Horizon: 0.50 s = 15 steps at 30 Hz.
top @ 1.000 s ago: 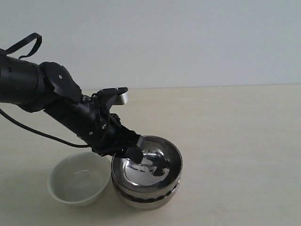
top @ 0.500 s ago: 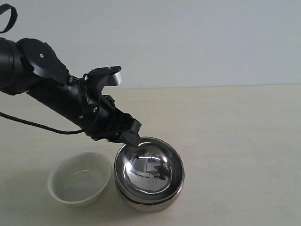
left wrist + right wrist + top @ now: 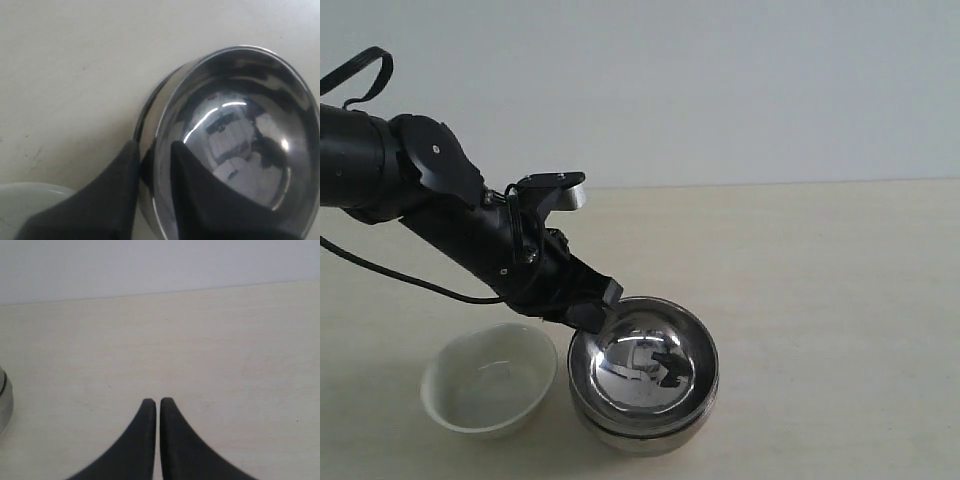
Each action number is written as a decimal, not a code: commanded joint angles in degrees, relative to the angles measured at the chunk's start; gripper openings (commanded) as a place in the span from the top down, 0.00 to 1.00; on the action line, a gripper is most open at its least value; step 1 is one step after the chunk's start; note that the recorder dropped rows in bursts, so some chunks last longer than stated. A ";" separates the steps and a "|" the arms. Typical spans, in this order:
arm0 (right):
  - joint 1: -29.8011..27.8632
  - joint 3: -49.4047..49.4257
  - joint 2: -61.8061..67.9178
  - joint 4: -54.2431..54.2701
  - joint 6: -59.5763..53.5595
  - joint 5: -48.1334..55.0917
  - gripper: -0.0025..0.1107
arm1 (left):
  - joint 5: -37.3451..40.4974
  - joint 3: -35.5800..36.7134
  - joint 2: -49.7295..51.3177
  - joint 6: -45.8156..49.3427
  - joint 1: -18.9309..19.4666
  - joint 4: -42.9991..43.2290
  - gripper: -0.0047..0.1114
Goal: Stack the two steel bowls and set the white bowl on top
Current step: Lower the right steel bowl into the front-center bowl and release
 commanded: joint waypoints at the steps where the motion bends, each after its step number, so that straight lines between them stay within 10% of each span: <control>1: 0.18 -0.08 -0.29 -0.43 -0.07 -0.38 0.98 | -1.87 -0.29 0.35 -0.66 0.05 0.01 0.85; 15: 0.18 -0.08 -0.29 -0.43 -0.07 -0.38 0.98 | -0.16 -0.29 -0.29 -0.66 0.05 1.94 0.85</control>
